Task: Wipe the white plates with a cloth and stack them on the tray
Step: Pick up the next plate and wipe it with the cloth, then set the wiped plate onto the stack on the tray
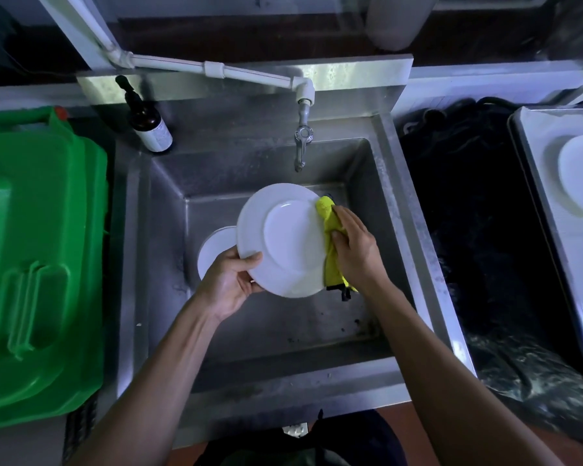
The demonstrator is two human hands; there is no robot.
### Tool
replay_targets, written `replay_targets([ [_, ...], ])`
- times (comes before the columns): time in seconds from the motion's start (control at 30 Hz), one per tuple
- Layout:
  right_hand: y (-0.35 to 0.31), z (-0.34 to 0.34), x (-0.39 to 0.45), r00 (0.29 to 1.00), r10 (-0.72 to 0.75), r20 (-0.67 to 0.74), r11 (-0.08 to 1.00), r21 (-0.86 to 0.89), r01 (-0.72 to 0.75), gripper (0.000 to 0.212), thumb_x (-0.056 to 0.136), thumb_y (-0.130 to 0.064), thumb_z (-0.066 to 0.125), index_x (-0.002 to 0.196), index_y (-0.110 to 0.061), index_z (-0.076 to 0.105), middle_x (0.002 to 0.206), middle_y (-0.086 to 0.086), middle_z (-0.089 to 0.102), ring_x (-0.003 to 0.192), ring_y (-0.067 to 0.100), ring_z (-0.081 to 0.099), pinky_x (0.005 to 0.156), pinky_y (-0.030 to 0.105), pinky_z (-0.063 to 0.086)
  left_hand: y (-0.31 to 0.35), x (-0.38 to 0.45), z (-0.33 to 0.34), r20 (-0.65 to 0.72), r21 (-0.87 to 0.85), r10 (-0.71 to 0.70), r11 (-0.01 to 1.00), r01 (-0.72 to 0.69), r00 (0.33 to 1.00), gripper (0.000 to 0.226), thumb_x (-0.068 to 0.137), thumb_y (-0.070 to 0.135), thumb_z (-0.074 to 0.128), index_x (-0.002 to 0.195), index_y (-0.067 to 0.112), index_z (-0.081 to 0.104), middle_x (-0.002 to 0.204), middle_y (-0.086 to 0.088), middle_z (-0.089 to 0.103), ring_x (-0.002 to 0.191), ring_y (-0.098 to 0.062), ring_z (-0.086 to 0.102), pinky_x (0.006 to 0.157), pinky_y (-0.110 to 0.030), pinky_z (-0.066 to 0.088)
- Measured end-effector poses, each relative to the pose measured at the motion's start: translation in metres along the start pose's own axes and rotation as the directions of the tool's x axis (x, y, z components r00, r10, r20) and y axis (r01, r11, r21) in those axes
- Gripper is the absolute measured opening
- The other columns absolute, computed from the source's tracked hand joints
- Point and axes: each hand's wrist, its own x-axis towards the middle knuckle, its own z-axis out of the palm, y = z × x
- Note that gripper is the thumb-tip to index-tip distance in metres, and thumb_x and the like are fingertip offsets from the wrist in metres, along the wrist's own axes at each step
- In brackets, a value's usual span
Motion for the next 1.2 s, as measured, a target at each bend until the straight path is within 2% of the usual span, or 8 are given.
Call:
replay_targets([
  [0.13, -0.007, -0.001, 0.003, 0.999, -0.026, -0.019, 0.999, -0.042, 0.025, 0.052, 0.096, -0.005, 0.050, 0.148, -0.013, 0.047, 0.151, 0.003, 0.047, 0.137, 0.023, 0.044, 0.114, 0.035, 0.036, 0.004, -0.001, -0.003, 0.033, 0.160, -0.044, 0.986, 0.038, 0.998, 0.039, 0.075, 0.007, 0.070, 0.114, 0.007, 0.068, 0.104, -0.010, 0.074, 0.089, -0.027, 0.071, 0.070, -0.044, 0.062],
  [0.27, -0.018, 0.000, 0.005, 0.996, -0.079, -0.030, 0.989, -0.126, 0.075, 0.051, 0.097, -0.007, 0.050, 0.147, -0.015, 0.046, 0.150, 0.002, 0.047, 0.133, 0.027, 0.046, 0.104, 0.050, 0.044, 0.007, -0.001, 0.000, 0.071, 0.254, -0.074, 0.966, 0.054, 0.995, 0.039, 0.075, 0.011, 0.070, 0.113, 0.003, 0.068, 0.099, -0.013, 0.073, 0.082, -0.027, 0.071, 0.063, -0.035, 0.059],
  [0.47, -0.044, 0.008, -0.003, 0.980, -0.195, -0.039, 0.940, -0.292, 0.176, 0.049, 0.098, -0.011, 0.050, 0.147, -0.019, 0.048, 0.153, 0.003, 0.045, 0.138, 0.029, 0.042, 0.098, 0.053, 0.043, 0.007, 0.003, 0.012, 0.099, 0.374, -0.077, 0.927, 0.035, 0.992, 0.024, 0.091, -0.003, 0.063, 0.114, 0.001, 0.069, 0.102, -0.011, 0.076, 0.086, -0.026, 0.074, 0.061, -0.033, 0.058],
  [0.6, -0.055, 0.014, -0.013, 0.966, -0.256, -0.033, 0.913, -0.338, 0.230, 0.047, 0.099, -0.014, 0.047, 0.146, -0.020, 0.049, 0.154, 0.002, 0.045, 0.138, 0.030, 0.042, 0.094, 0.054, 0.045, 0.011, 0.005, 0.020, 0.091, 0.425, -0.038, 0.905, -0.005, 0.995, 0.021, 0.091, -0.003, 0.065, 0.108, 0.007, 0.072, 0.101, -0.010, 0.077, 0.090, -0.028, 0.075, 0.070, -0.040, 0.059],
  [0.83, -0.045, 0.010, -0.028, 0.937, -0.345, -0.061, 0.897, -0.314, 0.310, 0.047, 0.096, -0.017, 0.041, 0.139, -0.012, 0.056, 0.145, 0.010, 0.054, 0.120, 0.039, 0.054, 0.093, 0.055, 0.050, 0.010, 0.007, 0.045, 0.045, 0.515, 0.060, 0.854, -0.074, 0.997, 0.021, 0.093, -0.001, 0.065, 0.100, 0.016, 0.073, 0.095, -0.004, 0.079, 0.085, -0.025, 0.076, 0.061, -0.037, 0.060],
  [1.0, -0.025, -0.031, -0.028, 0.928, -0.337, -0.161, 0.915, -0.289, 0.283, 0.043, 0.098, -0.013, 0.048, 0.139, -0.013, 0.057, 0.144, 0.009, 0.055, 0.120, 0.035, 0.055, 0.096, 0.049, 0.051, 0.004, 0.008, 0.072, 0.112, 0.705, 0.144, 0.686, -0.180, 0.983, 0.017, 0.097, 0.010, 0.063, 0.100, 0.024, 0.072, 0.096, -0.001, 0.077, 0.090, -0.022, 0.073, 0.069, -0.037, 0.057],
  [1.1, -0.008, -0.069, -0.023, 0.922, -0.300, -0.244, 0.931, -0.287, 0.227, 0.044, 0.093, -0.001, 0.054, 0.135, -0.009, 0.060, 0.140, 0.010, 0.059, 0.116, 0.038, 0.058, 0.097, 0.045, 0.049, 0.003, 0.011, 0.097, 0.176, 0.859, 0.227, 0.439, -0.262, 0.958, 0.028, 0.095, 0.018, 0.061, 0.071, 0.032, 0.059, 0.060, 0.014, 0.053, 0.057, -0.009, 0.050, 0.058, -0.031, 0.038],
  [1.2, 0.012, -0.110, -0.022, 0.918, -0.278, -0.283, 0.926, -0.332, 0.178, 0.043, 0.093, -0.002, 0.054, 0.135, -0.011, 0.060, 0.137, 0.007, 0.061, 0.109, 0.039, 0.059, 0.093, 0.045, 0.050, -0.003, 0.016, 0.126, 0.220, 0.936, 0.286, 0.207, -0.284, 0.933, 0.025, 0.097, 0.023, 0.057, 0.073, 0.026, 0.051, 0.056, 0.010, 0.040, 0.053, -0.015, 0.039, 0.054, -0.032, 0.030],
])
